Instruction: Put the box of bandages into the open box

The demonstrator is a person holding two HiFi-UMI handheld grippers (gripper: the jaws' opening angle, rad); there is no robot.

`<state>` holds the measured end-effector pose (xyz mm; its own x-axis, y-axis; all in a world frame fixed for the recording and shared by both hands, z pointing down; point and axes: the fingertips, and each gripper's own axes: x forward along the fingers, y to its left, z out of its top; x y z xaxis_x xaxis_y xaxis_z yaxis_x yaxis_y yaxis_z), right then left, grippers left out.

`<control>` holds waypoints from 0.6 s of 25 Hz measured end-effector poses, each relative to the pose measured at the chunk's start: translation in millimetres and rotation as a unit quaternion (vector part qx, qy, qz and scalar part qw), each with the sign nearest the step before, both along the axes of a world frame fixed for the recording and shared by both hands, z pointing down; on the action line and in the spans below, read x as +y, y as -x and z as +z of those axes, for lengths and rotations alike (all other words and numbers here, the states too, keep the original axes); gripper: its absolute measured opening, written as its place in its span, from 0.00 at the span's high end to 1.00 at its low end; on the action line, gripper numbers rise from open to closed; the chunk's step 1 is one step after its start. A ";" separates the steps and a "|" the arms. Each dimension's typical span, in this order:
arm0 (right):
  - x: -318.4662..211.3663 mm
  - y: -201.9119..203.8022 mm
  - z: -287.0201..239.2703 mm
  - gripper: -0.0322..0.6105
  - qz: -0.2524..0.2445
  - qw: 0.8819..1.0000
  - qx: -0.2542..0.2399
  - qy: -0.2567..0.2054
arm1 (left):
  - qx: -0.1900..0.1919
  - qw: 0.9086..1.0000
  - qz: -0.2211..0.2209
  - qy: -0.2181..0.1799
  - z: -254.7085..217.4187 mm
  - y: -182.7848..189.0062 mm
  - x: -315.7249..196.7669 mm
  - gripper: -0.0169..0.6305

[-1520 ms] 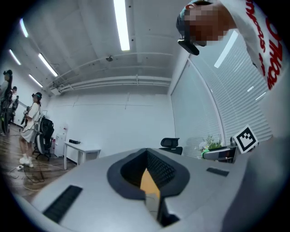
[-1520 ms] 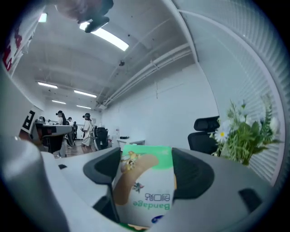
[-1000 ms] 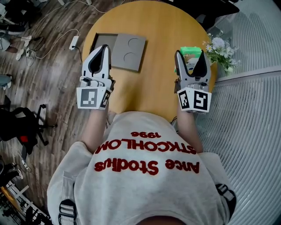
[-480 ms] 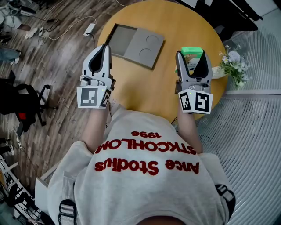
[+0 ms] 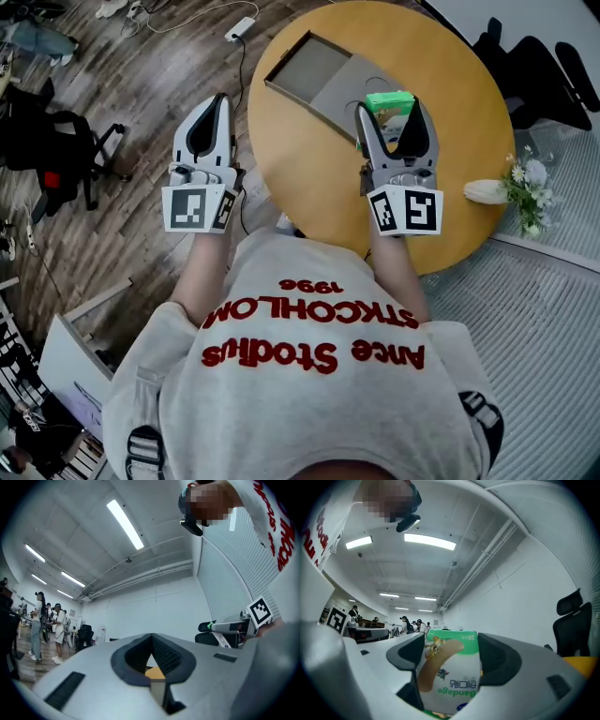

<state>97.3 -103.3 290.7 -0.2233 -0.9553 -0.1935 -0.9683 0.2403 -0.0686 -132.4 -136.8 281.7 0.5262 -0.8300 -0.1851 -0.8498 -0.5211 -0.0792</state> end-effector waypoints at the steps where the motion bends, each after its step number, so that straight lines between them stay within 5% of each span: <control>1: -2.4 7.9 1.1 0.41 -0.008 1.000 0.001 0.003 | 0.001 1.000 -0.006 0.004 2.2 5.4 0.3 0.96; 15: -27.6 17.5 38.3 0.41 -0.022 0.998 0.008 0.065 | 0.010 0.999 -0.022 0.045 40.8 26.3 -26.0 0.96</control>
